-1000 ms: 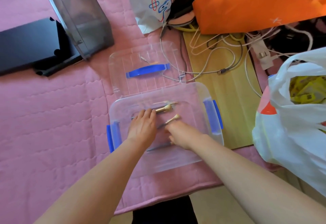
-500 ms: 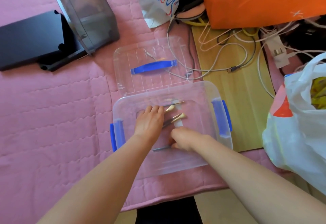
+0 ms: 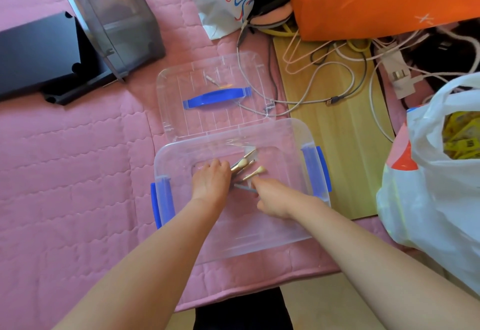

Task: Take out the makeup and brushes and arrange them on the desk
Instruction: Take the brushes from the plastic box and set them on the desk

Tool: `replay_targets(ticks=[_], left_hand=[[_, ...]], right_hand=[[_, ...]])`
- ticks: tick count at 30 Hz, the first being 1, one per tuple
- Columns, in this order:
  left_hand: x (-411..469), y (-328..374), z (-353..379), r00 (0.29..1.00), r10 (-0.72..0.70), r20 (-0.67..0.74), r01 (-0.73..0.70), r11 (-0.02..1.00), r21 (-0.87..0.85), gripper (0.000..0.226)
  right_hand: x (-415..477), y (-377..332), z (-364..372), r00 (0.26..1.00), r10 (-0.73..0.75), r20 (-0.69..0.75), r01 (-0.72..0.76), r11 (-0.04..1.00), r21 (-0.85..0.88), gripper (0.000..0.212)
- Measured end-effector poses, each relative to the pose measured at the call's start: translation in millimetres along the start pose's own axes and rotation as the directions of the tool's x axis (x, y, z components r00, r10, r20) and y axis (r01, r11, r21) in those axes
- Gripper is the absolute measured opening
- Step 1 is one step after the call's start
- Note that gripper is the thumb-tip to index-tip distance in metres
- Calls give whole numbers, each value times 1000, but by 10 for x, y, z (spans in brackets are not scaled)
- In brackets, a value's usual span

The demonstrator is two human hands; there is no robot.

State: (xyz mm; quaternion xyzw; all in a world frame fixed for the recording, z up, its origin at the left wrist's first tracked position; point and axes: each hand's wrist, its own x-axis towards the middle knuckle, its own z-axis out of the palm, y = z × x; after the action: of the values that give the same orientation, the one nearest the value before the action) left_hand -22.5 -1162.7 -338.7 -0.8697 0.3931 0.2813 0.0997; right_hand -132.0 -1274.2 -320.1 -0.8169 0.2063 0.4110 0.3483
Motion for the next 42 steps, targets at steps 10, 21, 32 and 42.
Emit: replay_targets(ticks=[10, 21, 32, 42], left_hand=[[31, 26, 90, 992, -90, 84, 103, 981, -167, 16], [81, -66, 74, 998, -55, 38, 60, 990, -131, 13], [117, -67, 56, 998, -35, 58, 43, 990, -134, 14], [101, -163, 67, 994, -66, 89, 92, 941, -326, 13]], right_hand=[[44, -8, -48, 958, 215, -188, -163, 953, 255, 4], [35, -63, 23, 940, -171, -294, 72, 945, -320, 24], [170, -56, 48, 899, -371, -235, 111, 710, -696, 28], [207, -89, 78, 842, -483, -241, 56, 523, -851, 23]])
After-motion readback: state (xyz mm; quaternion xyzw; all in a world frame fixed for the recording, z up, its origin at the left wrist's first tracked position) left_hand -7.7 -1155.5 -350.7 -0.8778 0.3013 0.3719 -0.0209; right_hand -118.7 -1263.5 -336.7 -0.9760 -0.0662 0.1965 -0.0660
